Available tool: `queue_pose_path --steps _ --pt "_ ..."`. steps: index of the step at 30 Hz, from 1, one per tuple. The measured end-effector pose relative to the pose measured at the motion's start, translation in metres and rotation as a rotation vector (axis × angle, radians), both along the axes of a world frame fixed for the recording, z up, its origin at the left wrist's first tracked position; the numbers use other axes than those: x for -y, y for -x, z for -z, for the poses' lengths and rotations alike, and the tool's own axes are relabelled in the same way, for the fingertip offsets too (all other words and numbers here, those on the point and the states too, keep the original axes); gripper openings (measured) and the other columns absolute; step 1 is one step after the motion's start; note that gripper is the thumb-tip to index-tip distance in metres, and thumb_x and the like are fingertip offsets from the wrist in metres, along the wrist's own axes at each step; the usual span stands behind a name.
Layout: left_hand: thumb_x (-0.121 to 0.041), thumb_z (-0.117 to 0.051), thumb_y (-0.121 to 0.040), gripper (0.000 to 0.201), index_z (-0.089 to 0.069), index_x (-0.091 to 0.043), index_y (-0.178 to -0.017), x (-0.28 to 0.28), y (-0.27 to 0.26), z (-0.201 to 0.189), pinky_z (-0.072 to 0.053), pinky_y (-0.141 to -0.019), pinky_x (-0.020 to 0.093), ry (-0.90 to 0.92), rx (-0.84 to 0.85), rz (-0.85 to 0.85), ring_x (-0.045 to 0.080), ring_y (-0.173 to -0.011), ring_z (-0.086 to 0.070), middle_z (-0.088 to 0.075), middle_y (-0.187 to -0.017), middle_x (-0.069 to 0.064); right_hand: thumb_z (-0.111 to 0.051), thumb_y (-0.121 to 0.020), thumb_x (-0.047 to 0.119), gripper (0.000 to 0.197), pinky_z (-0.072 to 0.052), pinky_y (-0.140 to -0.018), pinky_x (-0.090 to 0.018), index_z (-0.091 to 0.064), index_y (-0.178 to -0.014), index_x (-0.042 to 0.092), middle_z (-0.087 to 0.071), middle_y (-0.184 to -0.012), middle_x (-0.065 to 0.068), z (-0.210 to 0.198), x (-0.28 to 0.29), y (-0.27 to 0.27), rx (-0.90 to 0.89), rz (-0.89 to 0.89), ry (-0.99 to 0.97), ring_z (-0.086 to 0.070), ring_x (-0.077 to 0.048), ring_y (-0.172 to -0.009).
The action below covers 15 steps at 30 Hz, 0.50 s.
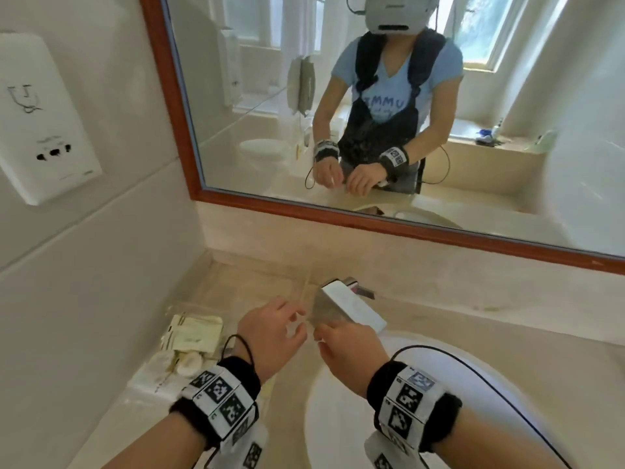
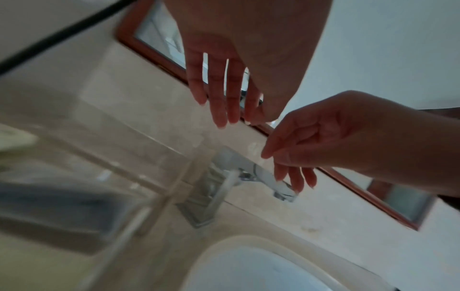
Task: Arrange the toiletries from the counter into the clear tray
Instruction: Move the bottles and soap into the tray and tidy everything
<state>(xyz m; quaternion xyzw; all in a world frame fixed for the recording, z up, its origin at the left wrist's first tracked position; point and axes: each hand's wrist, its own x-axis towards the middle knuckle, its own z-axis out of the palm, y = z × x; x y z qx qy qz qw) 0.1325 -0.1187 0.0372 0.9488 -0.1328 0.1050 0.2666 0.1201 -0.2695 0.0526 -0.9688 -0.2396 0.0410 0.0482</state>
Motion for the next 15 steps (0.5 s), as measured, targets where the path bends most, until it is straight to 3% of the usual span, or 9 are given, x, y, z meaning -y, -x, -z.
queue_pose_path --steps 2,5,10,12,15 --pt "-0.045 -0.041 -0.072 0.035 -0.068 -0.027 -0.085 0.033 -0.001 -0.008 -0.049 -0.054 0.023 0.01 0.022 0.063 0.013 -0.057 -0.063 -0.069 -0.078 -0.01 -0.048 -0.088 0.006 0.023 -0.036 -0.058 -0.033 -0.06 -0.107 0.01 -0.069 -0.094 -0.013 -0.006 0.034 0.013 0.028 0.075 -0.053 -0.066 -0.034 -0.082" --pt "-0.04 -0.047 -0.073 0.029 -0.069 -0.025 -0.082 0.086 -0.001 -0.014 -0.05 -0.053 0.02 0.038 0.056 0.193 0.011 -0.054 -0.063 -0.069 -0.074 -0.009 -0.041 -0.093 0.009 0.026 -0.045 -0.072 -0.037 -0.058 -0.112 0.01 -0.066 -0.107 -0.012 -0.006 0.091 0.032 0.003 0.236 0.0 -0.062 -0.033 -0.095" --pt "-0.043 -0.04 -0.072 0.035 -0.067 -0.026 -0.087 0.175 0.009 -0.009 -0.045 -0.055 0.02 0.046 0.042 0.37 0.008 -0.054 -0.053 -0.064 -0.074 -0.01 -0.038 -0.095 0.012 0.028 -0.046 -0.078 -0.035 -0.054 -0.118 0.013 -0.063 -0.113 -0.009 -0.001 0.182 0.069 -0.03 0.464 0.044 -0.06 -0.032 -0.101" --pt "-0.044 -0.04 -0.072 0.035 -0.067 -0.027 -0.087 0.211 0.017 -0.003 -0.039 -0.052 0.014 0.043 0.018 0.441 0.006 -0.053 -0.051 -0.064 -0.075 -0.01 -0.038 -0.095 0.011 0.029 -0.046 -0.08 -0.035 -0.054 -0.118 0.015 -0.063 -0.115 -0.008 0.004 0.217 0.087 -0.045 0.554 0.057 -0.06 -0.031 -0.102" --pt "-0.039 -0.05 -0.079 0.024 -0.066 -0.029 -0.094 0.26 0.031 0.006 -0.037 -0.057 0.016 0.008 -0.031 0.527 0.005 -0.057 -0.05 -0.065 -0.085 -0.011 -0.039 -0.095 0.011 0.03 -0.046 -0.08 -0.034 -0.053 -0.12 0.018 -0.06 -0.118 -0.005 0.013 0.264 0.109 -0.086 0.685 0.092 -0.06 -0.03 -0.103"
